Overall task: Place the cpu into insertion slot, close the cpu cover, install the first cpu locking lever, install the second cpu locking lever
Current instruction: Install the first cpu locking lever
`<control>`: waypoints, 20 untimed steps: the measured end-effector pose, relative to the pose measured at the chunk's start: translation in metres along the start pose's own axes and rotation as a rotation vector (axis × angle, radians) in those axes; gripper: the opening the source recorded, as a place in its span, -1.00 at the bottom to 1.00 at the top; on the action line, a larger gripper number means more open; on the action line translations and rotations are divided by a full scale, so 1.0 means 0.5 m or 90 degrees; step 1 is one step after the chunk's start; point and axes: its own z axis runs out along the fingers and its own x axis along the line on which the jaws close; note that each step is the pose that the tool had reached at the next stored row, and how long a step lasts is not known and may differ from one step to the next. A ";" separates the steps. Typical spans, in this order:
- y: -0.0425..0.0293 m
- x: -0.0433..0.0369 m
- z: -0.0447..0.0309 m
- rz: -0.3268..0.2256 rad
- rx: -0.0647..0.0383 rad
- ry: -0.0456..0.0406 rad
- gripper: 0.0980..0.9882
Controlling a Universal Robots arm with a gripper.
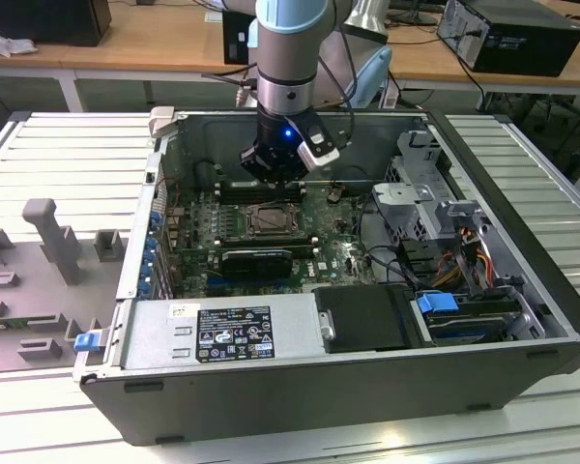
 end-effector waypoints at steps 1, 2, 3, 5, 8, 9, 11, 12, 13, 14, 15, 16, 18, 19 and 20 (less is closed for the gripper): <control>0.000 0.000 0.002 0.000 0.000 0.0000 -0.98; 0.000 0.000 0.003 0.000 0.001 0.0000 -0.98; 0.000 0.000 0.004 0.000 0.003 0.0002 -0.98; 0.000 0.000 0.006 0.000 0.008 0.0005 -0.98; -0.001 0.000 0.009 0.000 0.011 0.0008 -0.98; -0.001 0.000 0.010 0.000 0.012 0.0009 -0.98; -0.001 0.000 0.011 0.000 0.014 0.0009 -0.98; 0.000 -0.001 0.013 0.000 0.013 0.0003 -0.98; -0.001 -0.001 0.014 0.000 0.014 0.0006 -0.98; -0.001 0.000 0.015 0.000 0.014 0.0008 -0.98; -0.001 0.000 0.015 0.000 0.014 0.0009 -0.98; -0.001 0.000 0.015 0.000 0.014 0.0010 -0.98; -0.001 -0.001 0.015 0.000 0.012 0.0006 -0.98; -0.001 -0.001 0.014 0.000 0.012 0.0005 -0.98; 0.000 -0.001 0.011 0.000 0.012 0.0003 -0.98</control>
